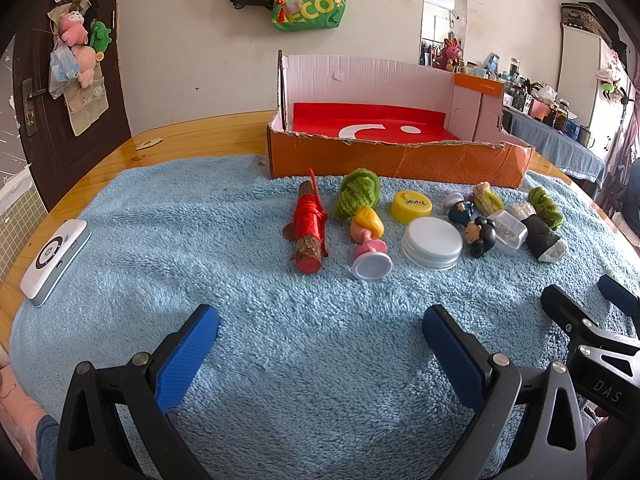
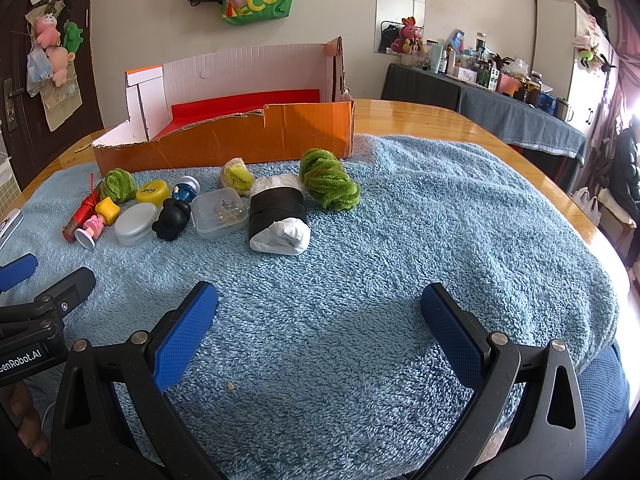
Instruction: Organize objects
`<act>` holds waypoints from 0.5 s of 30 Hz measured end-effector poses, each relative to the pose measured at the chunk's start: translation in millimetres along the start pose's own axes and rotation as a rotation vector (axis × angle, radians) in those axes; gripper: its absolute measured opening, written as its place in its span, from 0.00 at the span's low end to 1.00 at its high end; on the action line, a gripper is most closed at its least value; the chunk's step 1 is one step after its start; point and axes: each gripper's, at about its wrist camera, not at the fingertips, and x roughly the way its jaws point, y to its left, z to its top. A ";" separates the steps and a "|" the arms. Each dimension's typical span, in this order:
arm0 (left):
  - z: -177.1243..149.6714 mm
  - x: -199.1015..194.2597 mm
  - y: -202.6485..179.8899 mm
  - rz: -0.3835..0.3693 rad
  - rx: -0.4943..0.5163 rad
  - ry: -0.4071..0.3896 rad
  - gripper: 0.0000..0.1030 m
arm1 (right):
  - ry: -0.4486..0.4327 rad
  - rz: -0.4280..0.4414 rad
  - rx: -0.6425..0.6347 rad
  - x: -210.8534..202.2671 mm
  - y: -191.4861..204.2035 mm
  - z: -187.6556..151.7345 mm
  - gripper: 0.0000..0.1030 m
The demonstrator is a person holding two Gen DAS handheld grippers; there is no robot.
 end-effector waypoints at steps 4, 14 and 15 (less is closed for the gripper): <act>-0.1 0.8 0.1 0.000 0.000 0.000 1.00 | 0.000 0.000 -0.001 -0.4 -0.3 -0.1 1.00; -0.8 1.0 0.0 0.000 0.001 0.002 1.00 | -0.006 0.003 -0.005 -0.7 -0.3 -0.9 1.00; -0.8 2.2 0.5 0.000 0.001 0.000 1.00 | -0.008 0.003 -0.006 -0.7 -0.2 -1.2 1.00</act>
